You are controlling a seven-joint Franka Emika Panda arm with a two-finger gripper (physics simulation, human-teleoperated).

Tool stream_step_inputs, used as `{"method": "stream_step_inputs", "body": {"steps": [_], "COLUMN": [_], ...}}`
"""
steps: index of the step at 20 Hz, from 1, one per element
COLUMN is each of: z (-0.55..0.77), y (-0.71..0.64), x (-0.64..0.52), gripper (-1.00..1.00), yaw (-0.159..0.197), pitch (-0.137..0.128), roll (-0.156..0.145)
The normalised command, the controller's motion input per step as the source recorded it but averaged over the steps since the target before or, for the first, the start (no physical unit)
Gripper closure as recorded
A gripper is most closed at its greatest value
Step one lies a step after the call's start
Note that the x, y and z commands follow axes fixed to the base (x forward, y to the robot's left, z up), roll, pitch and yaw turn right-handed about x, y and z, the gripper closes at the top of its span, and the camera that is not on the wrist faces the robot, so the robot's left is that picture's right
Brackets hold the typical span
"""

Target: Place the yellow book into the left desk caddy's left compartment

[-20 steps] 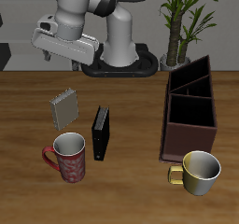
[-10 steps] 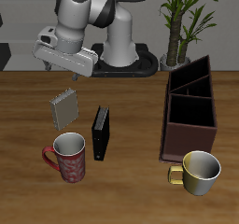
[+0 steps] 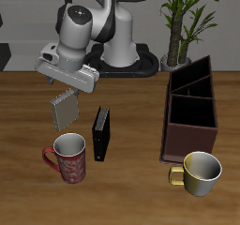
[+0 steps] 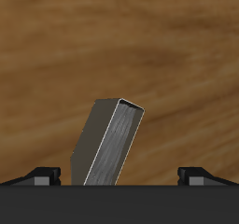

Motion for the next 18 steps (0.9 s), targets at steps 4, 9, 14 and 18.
{"method": "stream_step_inputs", "body": {"steps": [4, 9, 14, 18], "z": [-0.35, -0.51, -0.24, 0.08], "y": [0.04, -0.11, -0.06, 0.10], "x": [0.13, 0.05, -0.03, -0.04], "gripper": [-1.00, -1.00, 1.00, 1.00], "yaw": [-0.003, -0.008, -0.044, -0.013], "pitch": [0.031, 0.052, 0.019, -0.018], "roll": [0.023, -0.024, 0.009, 0.013]}}
